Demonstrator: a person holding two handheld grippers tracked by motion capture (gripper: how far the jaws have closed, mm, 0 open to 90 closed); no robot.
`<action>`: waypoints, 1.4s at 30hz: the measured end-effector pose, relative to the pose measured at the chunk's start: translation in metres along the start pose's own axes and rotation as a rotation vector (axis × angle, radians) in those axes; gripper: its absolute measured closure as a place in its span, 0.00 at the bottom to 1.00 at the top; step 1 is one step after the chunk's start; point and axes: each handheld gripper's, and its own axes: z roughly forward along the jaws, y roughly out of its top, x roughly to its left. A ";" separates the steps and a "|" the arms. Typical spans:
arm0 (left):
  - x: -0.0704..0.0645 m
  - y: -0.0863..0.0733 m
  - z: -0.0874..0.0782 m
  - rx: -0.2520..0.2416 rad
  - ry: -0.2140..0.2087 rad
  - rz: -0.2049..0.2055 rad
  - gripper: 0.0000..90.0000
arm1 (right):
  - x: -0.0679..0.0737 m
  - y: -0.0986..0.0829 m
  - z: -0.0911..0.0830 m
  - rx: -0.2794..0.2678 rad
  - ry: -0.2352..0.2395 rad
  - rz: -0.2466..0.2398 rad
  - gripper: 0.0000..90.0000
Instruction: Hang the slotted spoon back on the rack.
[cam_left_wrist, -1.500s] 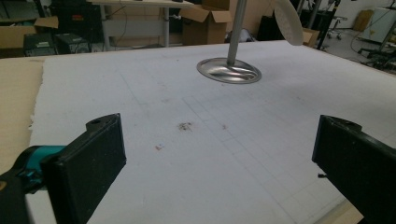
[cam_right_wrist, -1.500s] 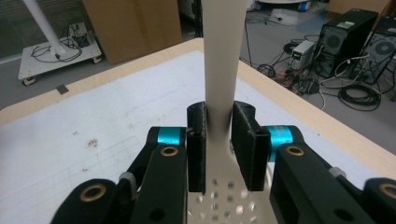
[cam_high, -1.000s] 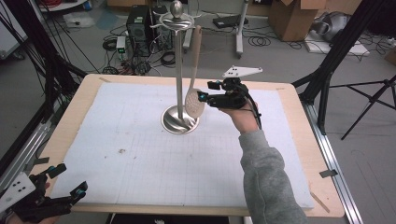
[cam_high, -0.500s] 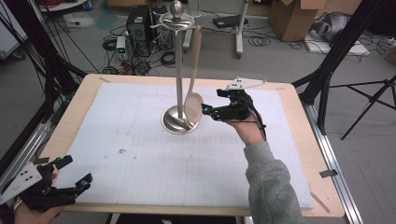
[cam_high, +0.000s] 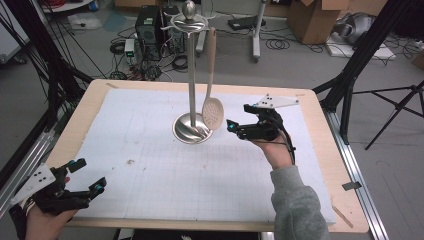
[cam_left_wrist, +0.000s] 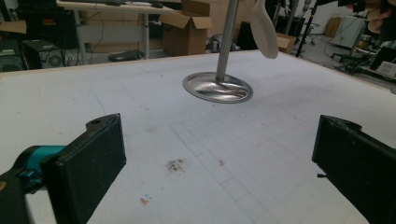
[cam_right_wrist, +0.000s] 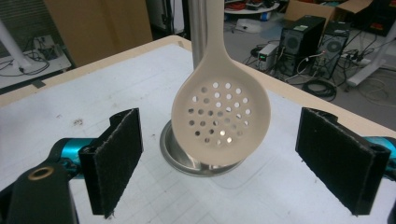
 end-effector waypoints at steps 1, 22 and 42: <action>0.000 0.000 0.001 -0.003 0.000 -0.001 0.03 | 0.001 -0.002 -0.002 0.003 0.000 -0.002 0.15; 0.004 0.000 0.020 0.022 -0.023 0.006 0.03 | 0.003 -0.050 -0.048 -0.075 -0.077 0.020 0.14; 0.005 0.001 0.031 0.030 -0.042 0.009 0.03 | -0.007 -0.097 -0.085 -0.049 -0.115 0.034 0.12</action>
